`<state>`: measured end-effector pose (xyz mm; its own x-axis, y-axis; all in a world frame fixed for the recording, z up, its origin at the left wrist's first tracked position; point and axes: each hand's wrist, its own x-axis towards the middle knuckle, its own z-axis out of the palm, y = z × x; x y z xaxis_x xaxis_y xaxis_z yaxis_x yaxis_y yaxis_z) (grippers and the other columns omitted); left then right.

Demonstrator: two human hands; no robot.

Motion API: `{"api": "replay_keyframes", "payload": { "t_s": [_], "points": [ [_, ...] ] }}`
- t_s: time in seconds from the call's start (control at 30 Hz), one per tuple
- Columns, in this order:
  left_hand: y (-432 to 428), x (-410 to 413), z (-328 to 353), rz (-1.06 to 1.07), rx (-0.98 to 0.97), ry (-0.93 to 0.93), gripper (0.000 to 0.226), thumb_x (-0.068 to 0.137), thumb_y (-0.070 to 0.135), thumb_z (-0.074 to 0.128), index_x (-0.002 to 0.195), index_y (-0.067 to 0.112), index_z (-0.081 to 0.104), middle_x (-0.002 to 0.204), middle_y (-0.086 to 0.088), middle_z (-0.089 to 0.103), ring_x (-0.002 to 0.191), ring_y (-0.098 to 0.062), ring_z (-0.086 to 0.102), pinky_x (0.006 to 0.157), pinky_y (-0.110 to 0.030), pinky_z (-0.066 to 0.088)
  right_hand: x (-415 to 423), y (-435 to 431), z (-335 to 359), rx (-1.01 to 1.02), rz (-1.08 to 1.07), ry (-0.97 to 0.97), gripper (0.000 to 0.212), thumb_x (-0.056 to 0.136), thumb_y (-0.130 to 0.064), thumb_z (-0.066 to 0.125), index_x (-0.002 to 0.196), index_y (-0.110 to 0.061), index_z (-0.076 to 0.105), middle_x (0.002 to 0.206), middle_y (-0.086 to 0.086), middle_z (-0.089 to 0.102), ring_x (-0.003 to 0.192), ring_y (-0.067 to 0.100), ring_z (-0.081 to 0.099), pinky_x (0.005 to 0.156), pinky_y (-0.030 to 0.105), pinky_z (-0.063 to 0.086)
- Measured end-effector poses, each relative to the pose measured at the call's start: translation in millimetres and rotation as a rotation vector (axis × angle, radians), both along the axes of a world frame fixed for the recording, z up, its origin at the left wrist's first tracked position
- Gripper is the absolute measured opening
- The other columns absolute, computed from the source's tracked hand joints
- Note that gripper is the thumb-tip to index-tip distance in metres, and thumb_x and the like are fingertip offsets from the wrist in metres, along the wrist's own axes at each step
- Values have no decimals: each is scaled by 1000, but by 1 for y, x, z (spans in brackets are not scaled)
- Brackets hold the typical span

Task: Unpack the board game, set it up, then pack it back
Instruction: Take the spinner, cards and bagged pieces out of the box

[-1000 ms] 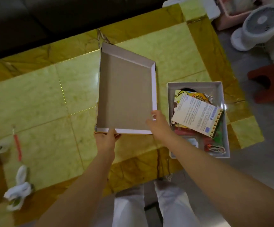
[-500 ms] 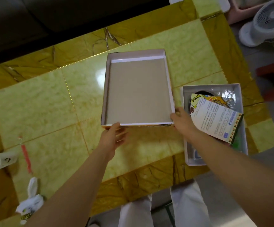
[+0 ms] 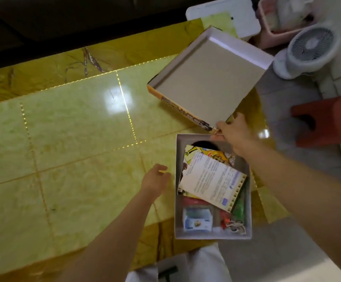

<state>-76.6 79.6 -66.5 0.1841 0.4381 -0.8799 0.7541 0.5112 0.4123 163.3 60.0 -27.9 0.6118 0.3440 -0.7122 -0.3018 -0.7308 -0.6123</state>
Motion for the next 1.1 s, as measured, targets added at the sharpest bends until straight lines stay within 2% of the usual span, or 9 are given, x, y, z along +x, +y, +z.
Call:
{"api": "replay_keyframes", "payload": {
  "t_s": [0.13,0.2,0.27,0.37,0.5,0.6,0.77,0.83,1.1],
  "points": [
    [-12,29,-28,-182,38,168,45,92,21,54,136,13,47,125,-9,63,109,-29,61,91,-33,49,15,3,-26,-41,42,29,60,80,-9,73,116,-13,26,114,11,55,96,30,66,87,40,57],
    [-18,36,-38,-273,53,225,43,93,19,50,136,16,47,121,-7,65,100,-27,64,82,-31,51,13,13,-35,-9,4,82,43,83,-4,70,103,-10,33,108,9,54,90,22,66,83,33,58],
    [-23,39,-44,-350,95,256,35,95,19,48,130,18,51,112,-6,67,86,-23,63,68,-28,47,5,25,-40,6,13,176,40,90,-6,64,117,-2,35,115,14,59,90,22,68,66,21,58],
    [-23,40,-49,-399,192,285,18,95,19,51,111,19,58,100,-5,69,79,-22,59,60,-26,40,1,31,-46,25,117,223,47,95,-12,57,137,-6,34,112,15,64,88,20,68,72,24,58],
    [-21,30,-56,-428,292,299,19,92,21,53,73,19,51,73,-2,60,74,-28,59,57,-29,36,11,2,-52,-22,251,-145,26,95,-12,52,121,-16,53,101,1,64,86,14,63,87,39,56],
    [-17,10,-51,-447,370,355,21,93,22,53,73,17,49,70,-3,58,69,-26,52,56,-31,32,12,-41,-54,-13,402,-370,11,93,-17,56,103,-21,57,91,-11,58,86,10,59,84,39,55],
    [-7,-17,-38,-298,416,425,28,96,21,51,118,5,54,114,-17,59,99,-36,59,70,-36,42,-18,-86,-58,-217,931,-307,76,82,-39,71,145,-24,32,149,-1,35,136,21,31,111,42,32],
    [-9,-17,-29,-186,578,316,42,94,20,55,130,3,45,126,-16,46,106,-32,54,75,-32,40,-36,-87,-61,-277,1052,-412,88,79,-44,74,147,-20,24,151,3,28,137,23,25,110,39,27],
    [-10,-10,-30,-142,528,243,48,71,28,83,100,12,49,101,0,41,96,-23,51,81,-35,49,-60,-84,-71,-222,916,-464,32,82,-35,72,98,-21,48,110,0,55,107,21,51,92,35,38]
  ]
}}
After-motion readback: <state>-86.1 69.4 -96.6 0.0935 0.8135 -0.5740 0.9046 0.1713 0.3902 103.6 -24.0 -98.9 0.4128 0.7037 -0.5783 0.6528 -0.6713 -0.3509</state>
